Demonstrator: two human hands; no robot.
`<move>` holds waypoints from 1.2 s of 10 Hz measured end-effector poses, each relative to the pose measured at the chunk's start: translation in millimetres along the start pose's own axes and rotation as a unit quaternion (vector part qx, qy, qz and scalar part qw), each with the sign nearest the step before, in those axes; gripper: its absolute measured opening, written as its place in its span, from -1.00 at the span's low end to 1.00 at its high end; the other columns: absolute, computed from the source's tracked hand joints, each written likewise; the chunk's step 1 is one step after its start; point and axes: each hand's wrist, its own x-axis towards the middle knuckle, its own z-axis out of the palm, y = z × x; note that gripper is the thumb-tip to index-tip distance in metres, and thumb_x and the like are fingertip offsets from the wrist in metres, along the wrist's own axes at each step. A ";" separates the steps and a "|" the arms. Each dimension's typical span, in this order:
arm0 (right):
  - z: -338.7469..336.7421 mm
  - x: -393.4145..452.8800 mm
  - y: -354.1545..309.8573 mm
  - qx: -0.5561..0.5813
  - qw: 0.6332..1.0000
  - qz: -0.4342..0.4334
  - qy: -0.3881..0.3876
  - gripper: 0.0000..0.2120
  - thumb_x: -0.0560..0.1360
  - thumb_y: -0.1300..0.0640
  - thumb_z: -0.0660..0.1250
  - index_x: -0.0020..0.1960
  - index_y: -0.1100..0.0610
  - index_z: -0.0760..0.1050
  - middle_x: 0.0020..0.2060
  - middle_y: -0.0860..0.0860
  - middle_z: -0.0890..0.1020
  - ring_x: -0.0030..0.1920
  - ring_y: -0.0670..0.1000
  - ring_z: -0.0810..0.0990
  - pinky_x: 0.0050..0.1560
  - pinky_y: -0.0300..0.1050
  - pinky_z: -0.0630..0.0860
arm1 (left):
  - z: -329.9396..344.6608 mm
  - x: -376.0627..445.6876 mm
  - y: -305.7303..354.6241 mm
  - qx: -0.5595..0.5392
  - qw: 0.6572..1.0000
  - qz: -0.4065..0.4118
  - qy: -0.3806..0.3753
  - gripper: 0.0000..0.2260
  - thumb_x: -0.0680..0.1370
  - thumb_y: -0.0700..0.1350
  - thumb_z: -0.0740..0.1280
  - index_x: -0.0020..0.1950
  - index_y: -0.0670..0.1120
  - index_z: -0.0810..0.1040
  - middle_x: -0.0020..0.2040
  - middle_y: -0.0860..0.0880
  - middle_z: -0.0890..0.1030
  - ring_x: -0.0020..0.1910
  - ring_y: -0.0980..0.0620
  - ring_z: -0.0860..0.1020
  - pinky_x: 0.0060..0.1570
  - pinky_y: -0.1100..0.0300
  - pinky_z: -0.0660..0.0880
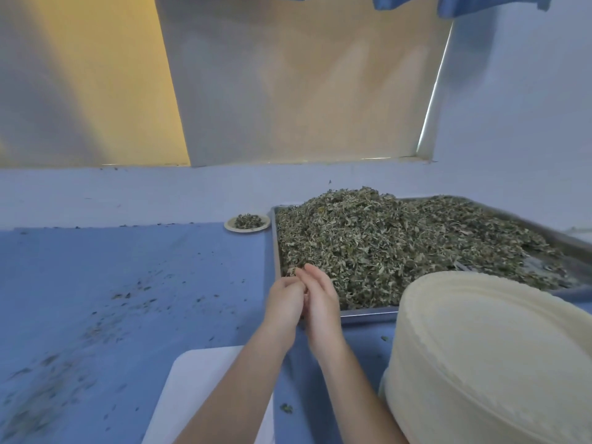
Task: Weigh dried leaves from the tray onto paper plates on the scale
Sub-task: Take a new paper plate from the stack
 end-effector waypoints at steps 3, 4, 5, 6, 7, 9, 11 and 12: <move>-37.0 -1.7 -42.0 -0.189 0.979 -0.068 0.030 -0.73 0.60 0.23 0.11 0.09 -0.04 0.52 0.09 -0.10 0.59 0.15 -0.06 0.55 0.25 -0.02 0.47 | 47.6 -6.4 7.2 0.035 0.999 0.024 -0.029 -0.81 0.53 -0.32 0.15 -0.01 -0.25 0.56 -0.14 -0.19 0.59 -0.24 -0.06 0.55 -0.32 0.24 0.41; -28.1 -17.4 -66.3 -0.223 0.970 -0.092 0.027 -0.68 0.60 0.22 0.07 0.21 0.01 0.51 0.15 -0.05 0.57 0.17 -0.06 0.51 0.29 -0.06 0.42 | 49.6 -16.3 24.3 0.013 0.999 0.044 -0.008 -0.82 0.58 -0.22 0.19 -0.19 -0.08 0.48 -0.24 -0.04 0.50 -0.32 0.05 0.46 -0.34 0.19 0.41; -16.6 -38.6 -104.9 -0.276 0.951 -0.136 0.038 -0.66 0.60 0.22 0.05 0.28 0.07 0.49 0.23 0.01 0.55 0.23 -0.02 0.49 0.28 -0.15 0.37 | 49.9 -49.9 63.1 -0.007 0.998 0.062 -0.021 -0.78 0.60 -0.16 0.18 -0.26 -0.05 0.41 -0.29 -0.02 0.44 -0.34 0.05 0.40 -0.30 0.14 0.39; -12.4 -63.3 -150.5 -0.367 0.915 -0.165 0.042 -0.65 0.61 0.24 0.03 0.29 0.17 0.48 0.26 0.07 0.54 0.25 0.04 0.48 0.12 -0.22 0.34 | 54.8 -78.2 92.9 -0.039 0.993 0.096 -0.050 -0.73 0.55 -0.34 0.11 -0.33 -0.13 0.35 -0.40 -0.06 0.34 -0.42 0.02 0.32 -0.41 0.17 0.25; -20.9 -84.6 -192.8 -0.477 0.860 -0.176 0.044 -0.69 0.59 0.28 0.06 0.18 0.26 0.53 0.16 0.17 0.59 0.11 0.14 0.55 -0.02 -0.16 0.44 | 64.5 -92.1 109.5 -0.038 0.989 0.112 -0.093 -0.74 0.55 -0.39 0.09 -0.26 -0.19 0.46 -0.50 -0.06 0.41 -0.57 0.05 0.42 -0.57 0.24 0.36; -90.7 -113.5 -240.7 -0.715 0.690 -0.086 0.077 -0.81 0.48 0.25 0.30 -0.31 0.22 0.44 -0.40 0.07 0.45 -0.42 0.01 0.39 -0.47 -0.20 0.28 | 98.5 -106.0 95.5 0.256 0.935 0.145 -0.199 -0.92 0.47 -0.27 0.32 -0.20 -0.17 0.46 -0.27 -0.06 0.43 -0.29 -0.03 0.41 -0.22 0.13 0.39; -136.1 -121.8 -235.6 -0.774 0.620 -0.017 0.131 -0.76 0.44 0.24 0.32 -0.36 0.17 0.34 -0.40 0.03 0.45 -0.39 0.01 0.43 -0.36 -0.21 0.34 | 112.4 -100.9 79.5 0.409 0.876 0.209 -0.148 -0.81 0.46 -0.28 0.35 0.01 -0.07 0.47 -0.14 0.05 0.43 -0.24 0.10 0.40 -0.31 0.29 0.32; -151.4 -117.6 -231.8 -0.770 0.617 -0.026 0.159 -0.84 0.47 0.34 0.22 -0.27 0.23 0.33 -0.26 0.07 0.46 -0.21 0.07 0.47 -0.18 -0.15 0.39 | 112.4 -98.5 80.3 0.425 0.869 0.221 -0.126 -0.87 0.47 -0.30 0.36 -0.17 -0.07 0.53 -0.24 0.05 0.44 -0.37 0.15 0.33 -0.32 0.30 0.30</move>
